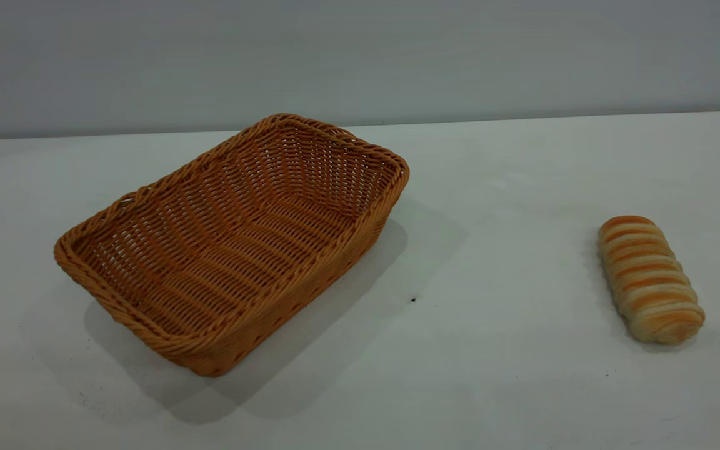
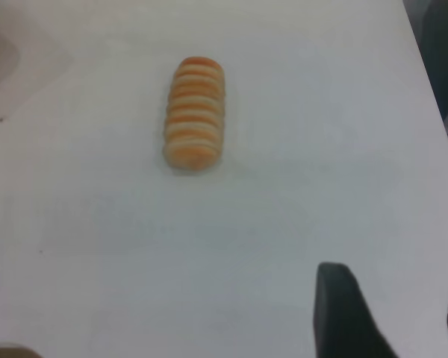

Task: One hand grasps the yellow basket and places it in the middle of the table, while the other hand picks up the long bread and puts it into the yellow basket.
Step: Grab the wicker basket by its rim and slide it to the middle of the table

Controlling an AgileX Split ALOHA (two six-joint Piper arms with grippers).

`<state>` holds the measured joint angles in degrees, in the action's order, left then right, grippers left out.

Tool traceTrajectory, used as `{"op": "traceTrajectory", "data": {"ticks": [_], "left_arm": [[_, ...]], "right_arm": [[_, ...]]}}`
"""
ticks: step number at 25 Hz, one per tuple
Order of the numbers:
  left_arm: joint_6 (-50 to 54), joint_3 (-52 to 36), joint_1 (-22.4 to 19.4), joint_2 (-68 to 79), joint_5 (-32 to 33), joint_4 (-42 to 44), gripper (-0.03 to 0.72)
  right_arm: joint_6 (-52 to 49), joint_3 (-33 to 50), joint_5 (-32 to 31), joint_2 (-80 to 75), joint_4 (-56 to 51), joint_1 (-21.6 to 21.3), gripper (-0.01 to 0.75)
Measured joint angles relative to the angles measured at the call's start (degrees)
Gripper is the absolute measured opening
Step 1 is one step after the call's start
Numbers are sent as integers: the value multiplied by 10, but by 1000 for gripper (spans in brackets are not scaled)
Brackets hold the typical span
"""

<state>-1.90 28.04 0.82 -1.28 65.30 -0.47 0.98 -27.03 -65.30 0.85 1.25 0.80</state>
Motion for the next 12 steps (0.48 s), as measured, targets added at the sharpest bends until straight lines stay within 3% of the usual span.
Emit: {"op": "traceTrajectory", "data": {"ticks": [12], "left_arm": [[0,0,31,0,0,-9,581]], "right_arm": [[0,0,0,0,0,0,382]]}}
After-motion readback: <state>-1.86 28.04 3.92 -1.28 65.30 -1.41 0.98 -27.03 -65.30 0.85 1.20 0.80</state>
